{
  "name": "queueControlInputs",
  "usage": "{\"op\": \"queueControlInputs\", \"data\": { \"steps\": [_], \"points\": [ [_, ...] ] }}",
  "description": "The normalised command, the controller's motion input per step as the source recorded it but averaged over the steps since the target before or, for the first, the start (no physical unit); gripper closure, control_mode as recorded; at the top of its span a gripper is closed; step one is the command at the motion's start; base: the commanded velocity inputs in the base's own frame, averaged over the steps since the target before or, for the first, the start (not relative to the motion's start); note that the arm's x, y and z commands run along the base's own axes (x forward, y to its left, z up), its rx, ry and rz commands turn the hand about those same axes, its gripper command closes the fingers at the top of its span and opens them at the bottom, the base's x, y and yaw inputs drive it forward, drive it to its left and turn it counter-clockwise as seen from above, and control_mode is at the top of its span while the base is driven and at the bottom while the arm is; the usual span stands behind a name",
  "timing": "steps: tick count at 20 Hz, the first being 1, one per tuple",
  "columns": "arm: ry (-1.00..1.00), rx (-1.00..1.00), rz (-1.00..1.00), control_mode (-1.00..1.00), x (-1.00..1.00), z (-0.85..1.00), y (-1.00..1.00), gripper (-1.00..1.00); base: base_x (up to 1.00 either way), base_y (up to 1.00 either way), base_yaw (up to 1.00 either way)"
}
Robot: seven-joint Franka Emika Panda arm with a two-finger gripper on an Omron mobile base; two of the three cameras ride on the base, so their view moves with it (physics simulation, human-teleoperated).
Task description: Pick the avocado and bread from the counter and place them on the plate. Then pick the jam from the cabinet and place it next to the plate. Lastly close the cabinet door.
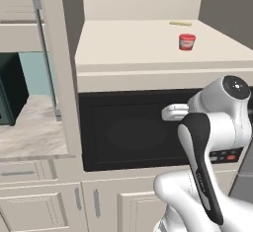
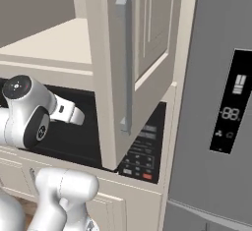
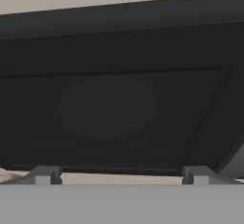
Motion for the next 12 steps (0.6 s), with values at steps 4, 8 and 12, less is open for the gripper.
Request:
{"op": "queueControlInputs", "data": {
  "steps": [4, 8, 12],
  "points": [
    [0.00, 0.00, 0.00, 1.00, 0.00, 0.00, 0.00, -1.00, 0.19, -0.10, -0.15],
    [0.00, 0.00, 0.00, 1.00, 0.00, 0.00, 0.00, -1.00, 0.11, 0.00, -0.05],
    [0.00, 0.00, 0.00, 1.00, 0.00, 0.00, 0.00, -1.00, 0.00, 0.00, 0.00]
  ]
}}
